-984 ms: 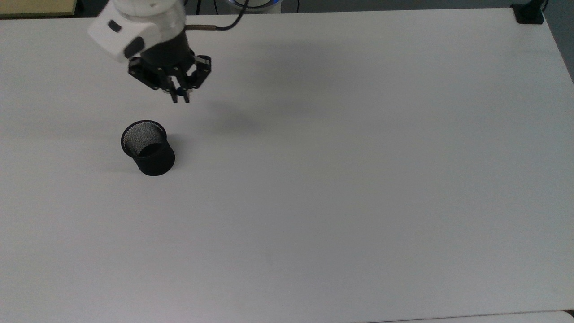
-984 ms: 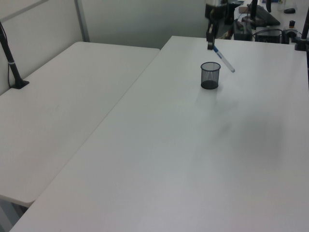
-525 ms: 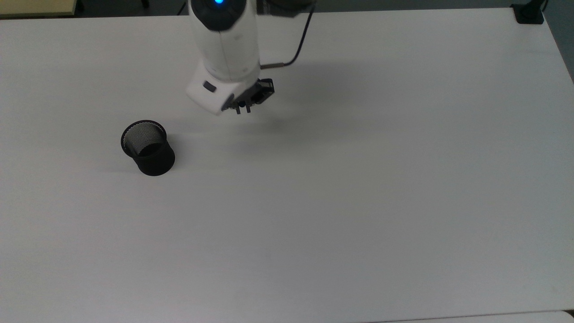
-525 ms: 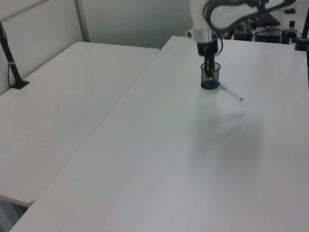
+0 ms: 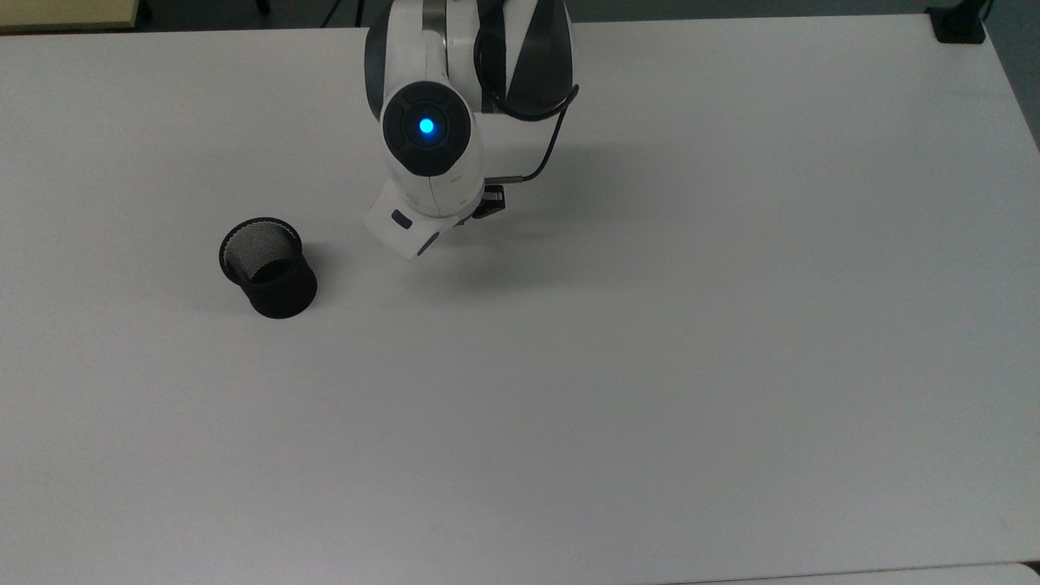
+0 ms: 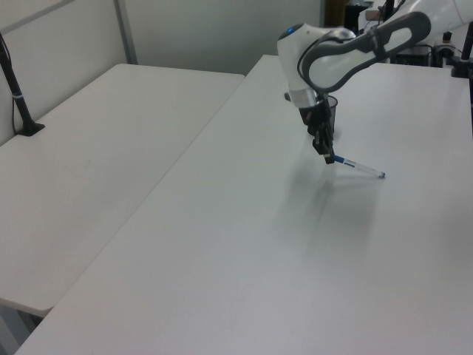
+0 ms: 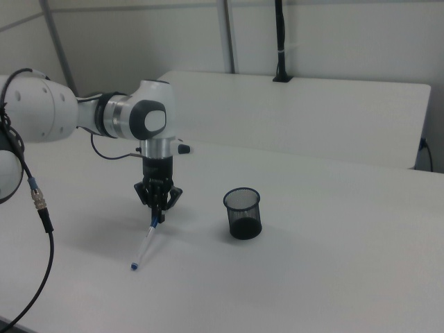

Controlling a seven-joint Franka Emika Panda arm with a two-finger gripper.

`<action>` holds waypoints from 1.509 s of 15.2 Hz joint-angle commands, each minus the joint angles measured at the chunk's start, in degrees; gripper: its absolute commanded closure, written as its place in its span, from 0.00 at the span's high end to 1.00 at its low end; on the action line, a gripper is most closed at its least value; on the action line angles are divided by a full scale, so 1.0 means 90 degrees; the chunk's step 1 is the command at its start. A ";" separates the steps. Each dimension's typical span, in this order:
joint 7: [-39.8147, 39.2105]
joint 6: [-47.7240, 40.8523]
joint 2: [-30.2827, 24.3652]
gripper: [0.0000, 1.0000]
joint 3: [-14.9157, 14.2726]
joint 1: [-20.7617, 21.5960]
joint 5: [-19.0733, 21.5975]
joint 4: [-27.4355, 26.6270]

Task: Remove the marker
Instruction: 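Carry the marker away from the pen cup and lower it, then open the gripper to release the marker onto the table and rise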

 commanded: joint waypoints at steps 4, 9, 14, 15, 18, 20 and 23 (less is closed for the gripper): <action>0.0314 0.0279 0.0284 0.49 -0.0073 0.0120 0.0084 -0.0003; 0.0304 0.0279 0.0207 0.99 -0.0093 0.0237 -0.0042 0.0074; 0.0928 0.0280 -0.0475 1.00 -0.0161 0.0257 -0.0462 0.0406; 0.0987 0.0260 -0.0729 1.00 -0.0171 0.0199 -0.0453 0.0426; 0.1037 0.0182 -0.1423 1.00 -0.0161 0.0023 -0.0414 0.0368; 0.1270 0.0104 -0.1678 1.00 -0.0161 -0.0074 -0.0414 0.0377; 0.1213 -0.0197 -0.2058 1.00 -0.0132 -0.0289 -0.0385 0.0377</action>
